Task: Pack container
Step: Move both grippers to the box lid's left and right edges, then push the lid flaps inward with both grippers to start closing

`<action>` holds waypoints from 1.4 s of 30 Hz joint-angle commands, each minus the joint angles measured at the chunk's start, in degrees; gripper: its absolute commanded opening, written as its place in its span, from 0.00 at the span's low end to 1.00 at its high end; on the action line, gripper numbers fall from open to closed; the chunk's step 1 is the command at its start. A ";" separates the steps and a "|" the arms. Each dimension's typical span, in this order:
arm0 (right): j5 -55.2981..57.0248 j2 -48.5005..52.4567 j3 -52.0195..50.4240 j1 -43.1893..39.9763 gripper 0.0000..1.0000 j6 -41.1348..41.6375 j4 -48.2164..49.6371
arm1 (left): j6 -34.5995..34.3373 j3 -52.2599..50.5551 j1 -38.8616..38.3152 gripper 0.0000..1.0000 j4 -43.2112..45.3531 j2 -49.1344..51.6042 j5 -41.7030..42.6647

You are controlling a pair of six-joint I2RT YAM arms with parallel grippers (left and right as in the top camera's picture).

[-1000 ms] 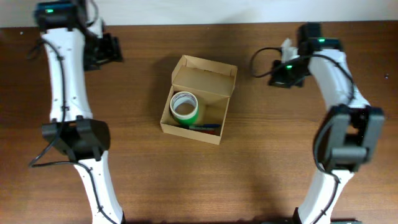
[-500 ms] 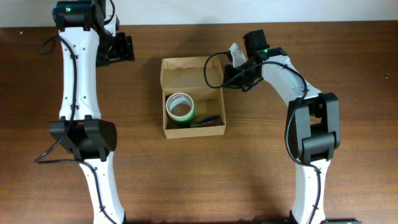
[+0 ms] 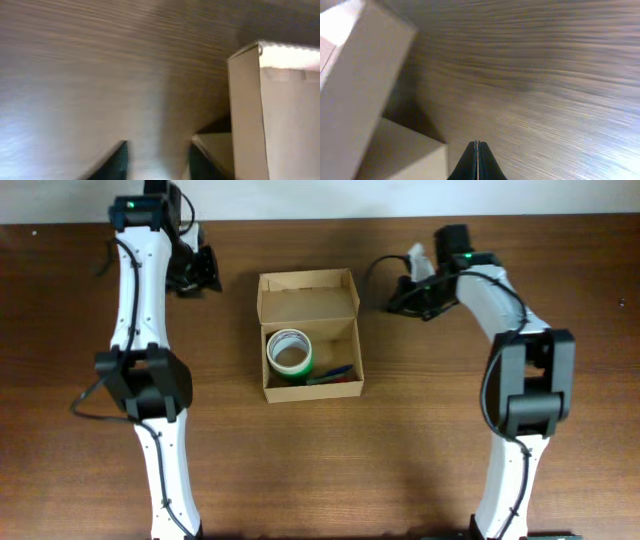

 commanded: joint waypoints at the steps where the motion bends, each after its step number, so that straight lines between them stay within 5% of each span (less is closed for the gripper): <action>1: -0.57 0.09 0.61 -1.95 0.04 0.26 -1.53 | -1.64 -0.57 2.60 0.10 1.92 5.29 18.49; 3: -0.59 0.09 0.61 -2.45 0.04 0.26 -1.95 | -2.58 -0.57 3.21 0.02 2.73 7.23 23.28; 14: -1.22 0.11 0.57 -2.54 0.04 5.53 -1.29 | -7.80 -0.57 4.79 0.02 11.80 14.25 47.91; 20: -18.47 3.08 0.52 -2.54 0.04 15.26 7.17 | -10.10 -0.57 4.79 0.01 13.99 17.88 54.42; 26: -34.07 9.73 0.52 -2.45 0.04 26.23 18.64 | -10.05 -0.57 4.74 0.02 13.84 19.17 53.90; 42: -35.63 12.31 0.52 1.03 0.04 27.04 22.32 | -13.92 -0.57 4.74 0.02 13.79 20.61 48.13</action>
